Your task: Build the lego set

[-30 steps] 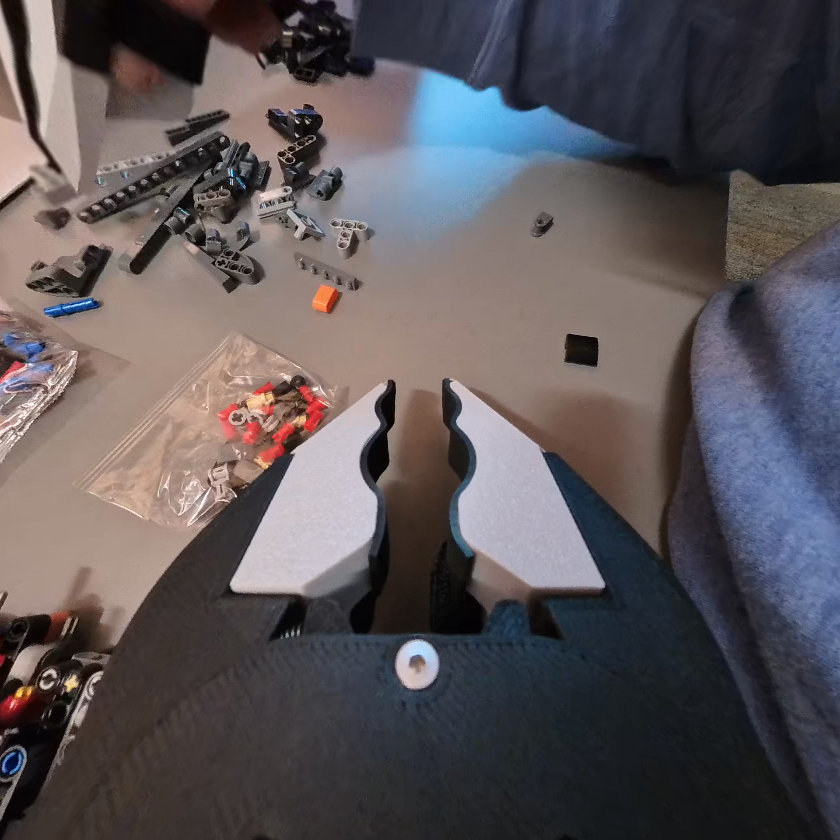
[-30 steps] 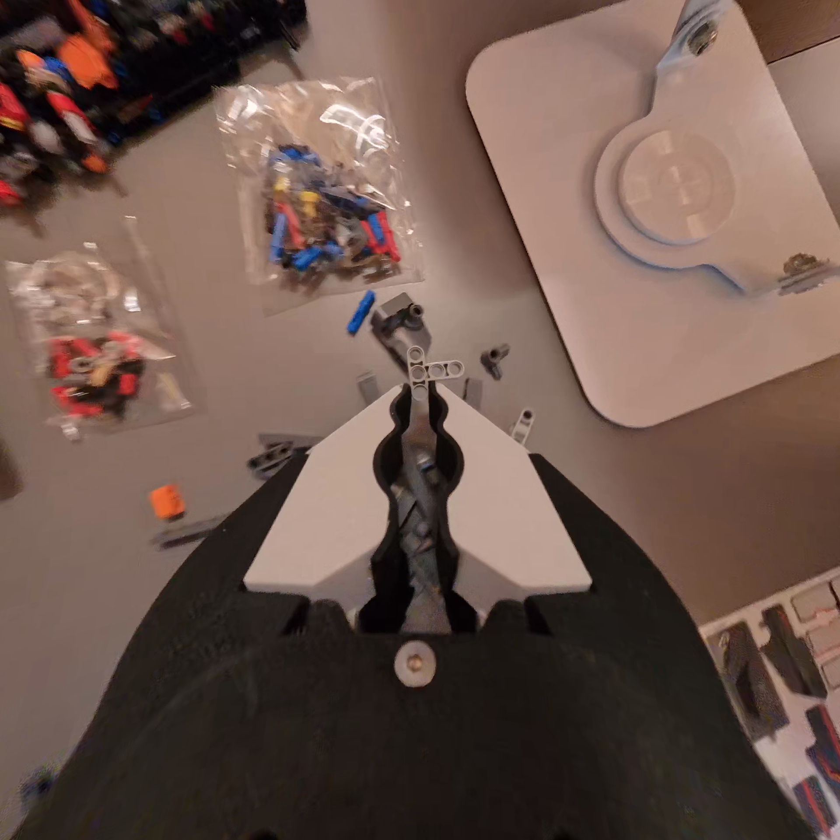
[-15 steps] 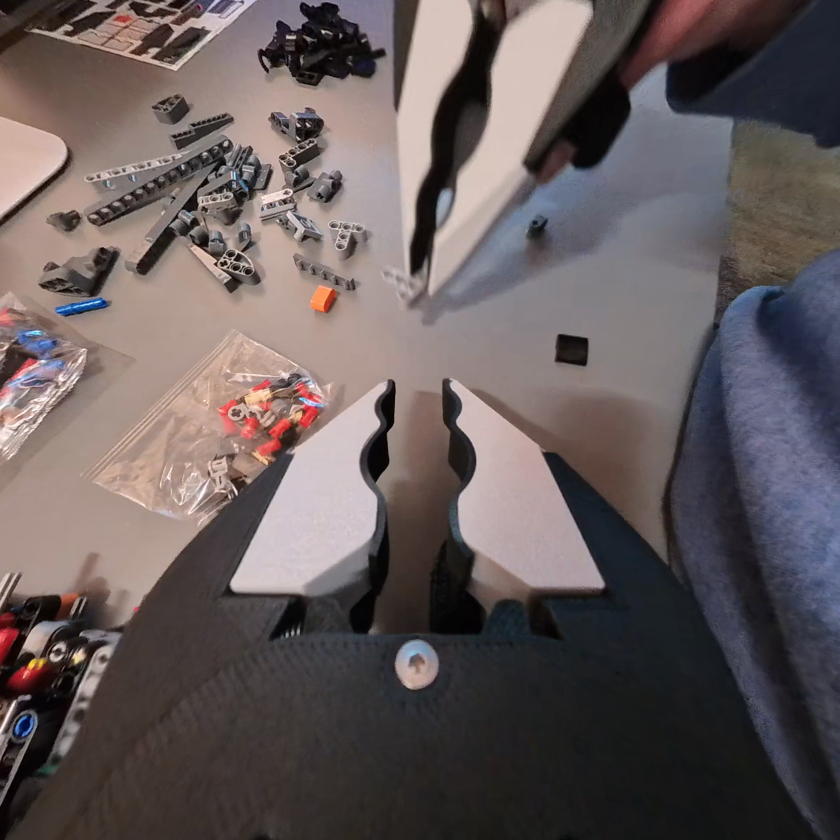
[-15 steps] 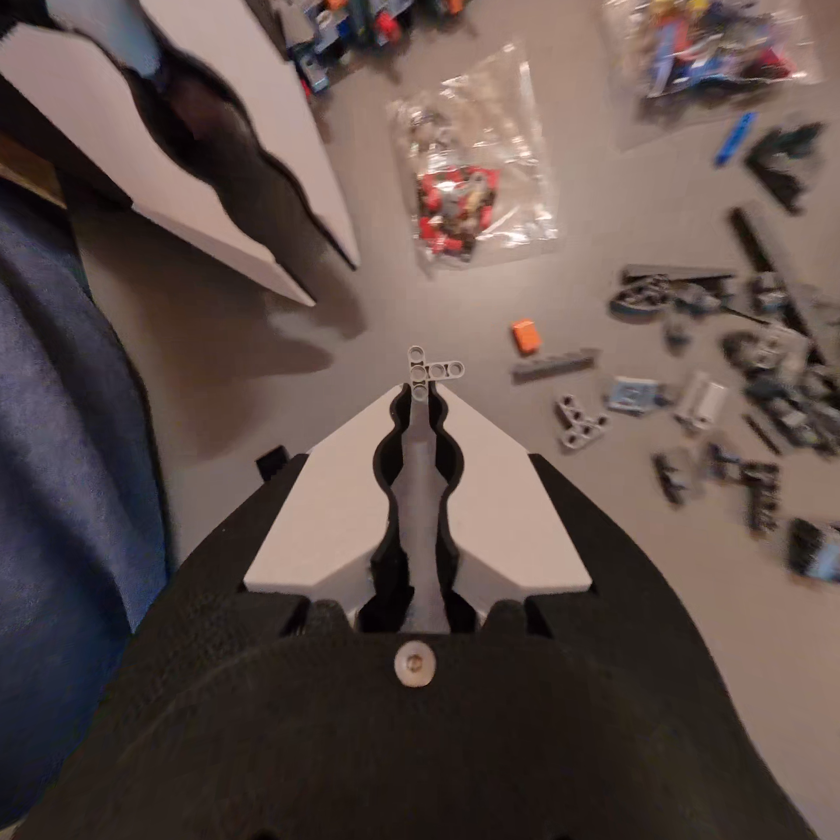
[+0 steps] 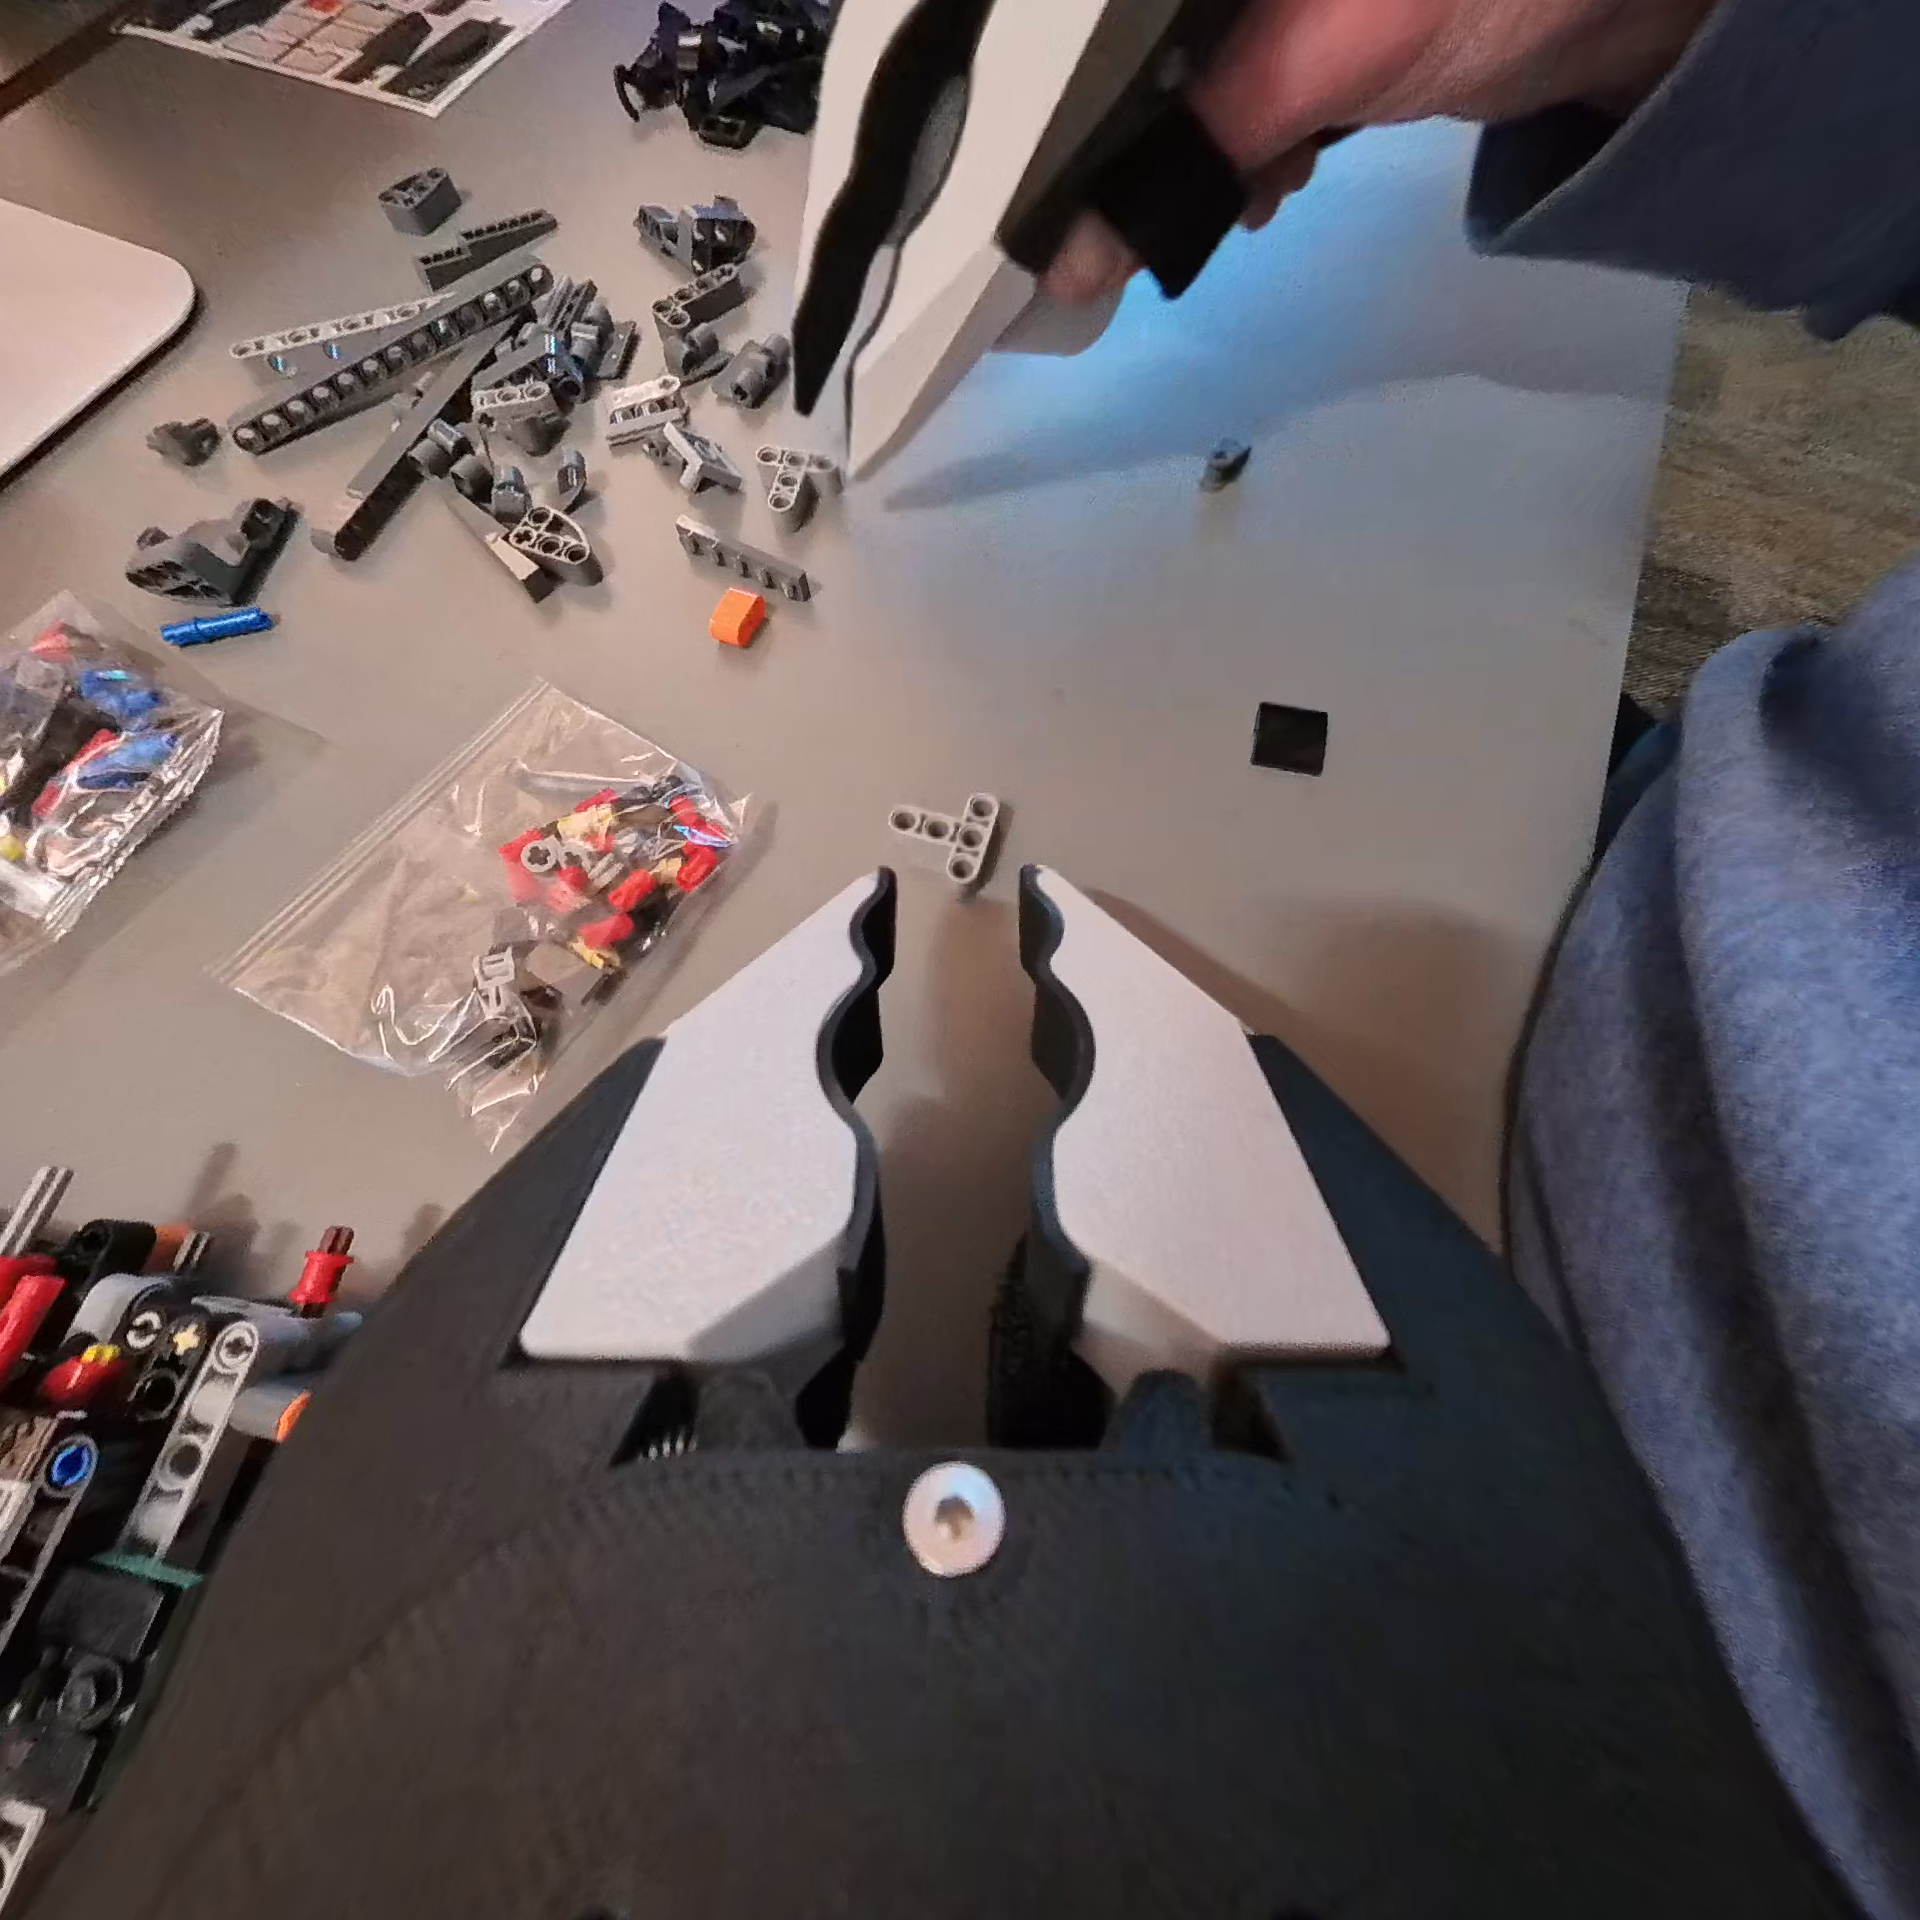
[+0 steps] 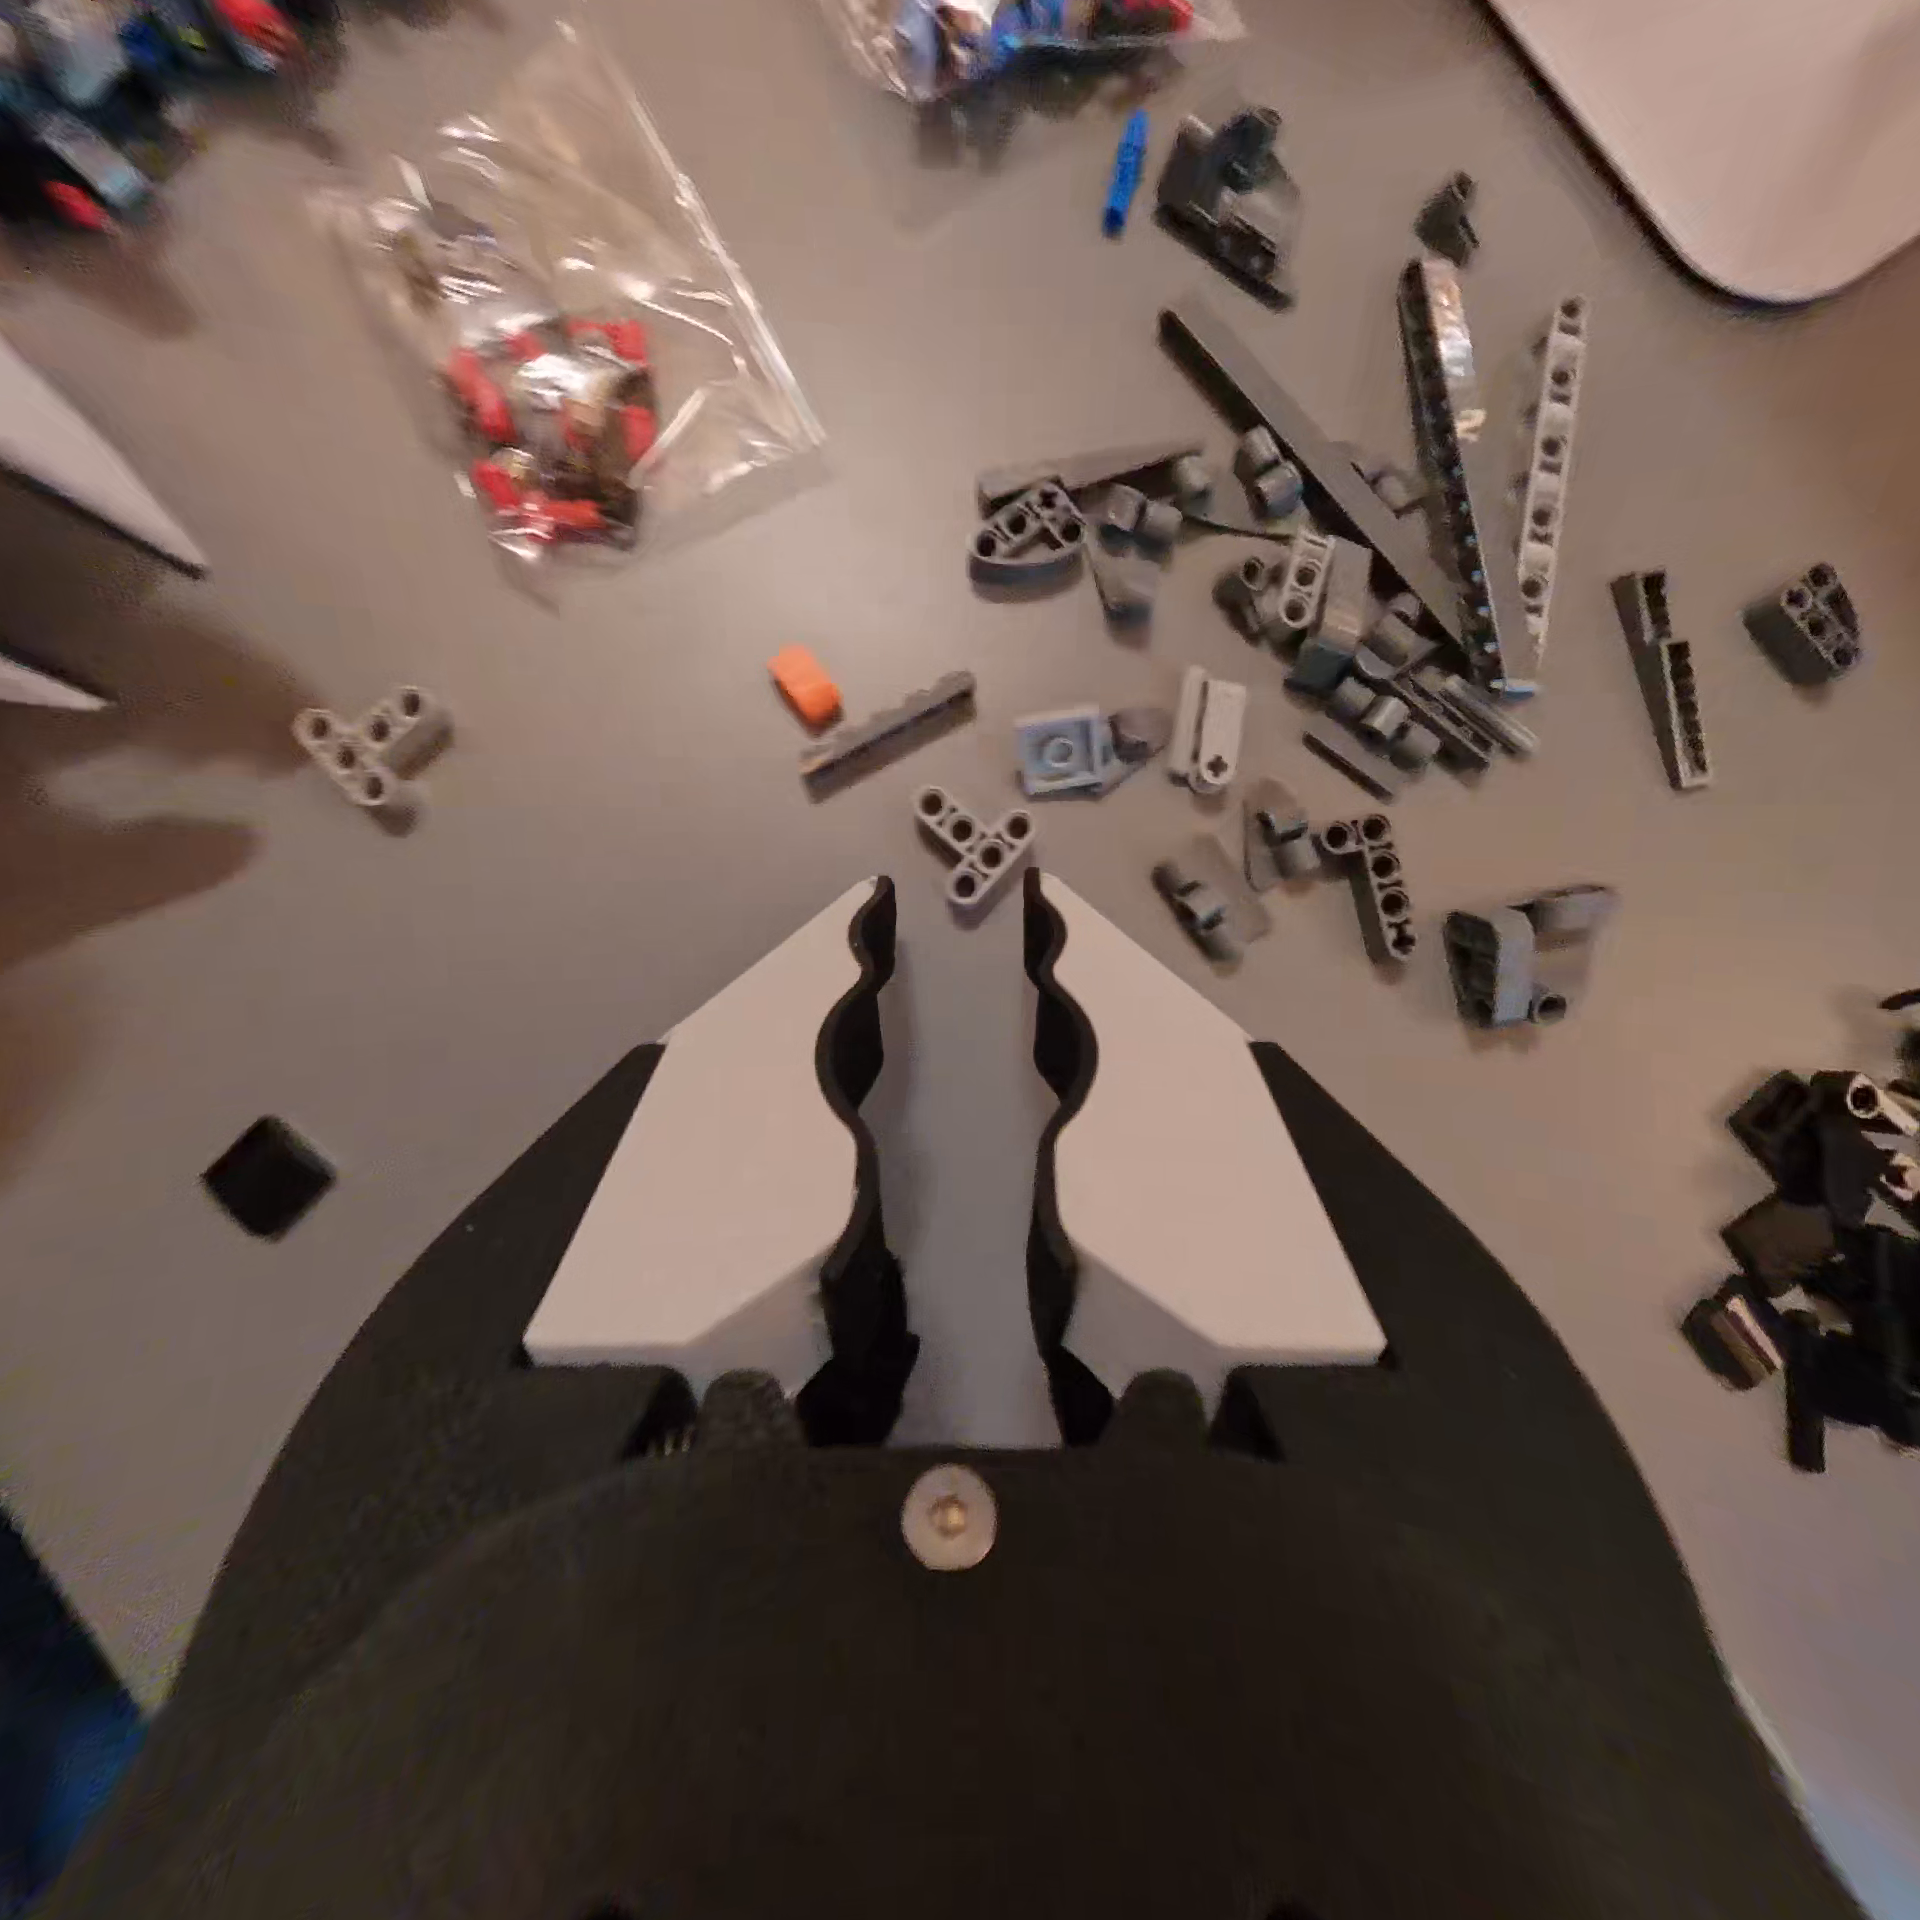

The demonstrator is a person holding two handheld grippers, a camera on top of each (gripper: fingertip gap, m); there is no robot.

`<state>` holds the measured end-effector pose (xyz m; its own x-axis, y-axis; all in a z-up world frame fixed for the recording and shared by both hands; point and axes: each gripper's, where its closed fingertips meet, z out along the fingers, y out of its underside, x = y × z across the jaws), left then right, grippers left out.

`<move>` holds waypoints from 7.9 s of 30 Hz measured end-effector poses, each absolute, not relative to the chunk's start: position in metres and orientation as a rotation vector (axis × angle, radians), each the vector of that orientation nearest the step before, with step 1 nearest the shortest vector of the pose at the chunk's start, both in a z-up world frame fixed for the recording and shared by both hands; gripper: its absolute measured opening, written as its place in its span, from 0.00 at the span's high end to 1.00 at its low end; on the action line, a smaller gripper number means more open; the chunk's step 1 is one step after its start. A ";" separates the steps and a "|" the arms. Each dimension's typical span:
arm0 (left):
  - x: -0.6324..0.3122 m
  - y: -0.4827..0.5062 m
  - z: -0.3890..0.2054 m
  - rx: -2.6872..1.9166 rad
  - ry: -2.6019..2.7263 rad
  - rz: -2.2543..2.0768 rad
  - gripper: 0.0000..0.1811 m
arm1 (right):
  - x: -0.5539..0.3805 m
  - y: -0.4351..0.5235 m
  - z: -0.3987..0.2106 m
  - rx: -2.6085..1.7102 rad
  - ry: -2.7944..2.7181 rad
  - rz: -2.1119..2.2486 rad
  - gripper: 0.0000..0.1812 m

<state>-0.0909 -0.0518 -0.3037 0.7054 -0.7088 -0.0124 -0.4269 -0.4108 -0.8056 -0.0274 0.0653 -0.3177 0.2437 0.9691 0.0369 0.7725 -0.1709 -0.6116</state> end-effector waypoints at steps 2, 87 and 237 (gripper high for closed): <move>-0.091 -0.051 -0.303 -2.061 0.864 -0.421 0.88 | -0.027 0.072 -0.326 -2.028 -1.578 0.486 0.89; -0.122 -0.063 -0.305 -2.088 0.771 -0.358 0.89 | -0.044 0.128 -0.322 -2.000 -1.585 0.434 0.94; -0.128 -0.061 -0.304 -2.079 0.751 -0.376 0.89 | -0.075 0.026 -0.292 -1.790 -1.868 0.667 0.97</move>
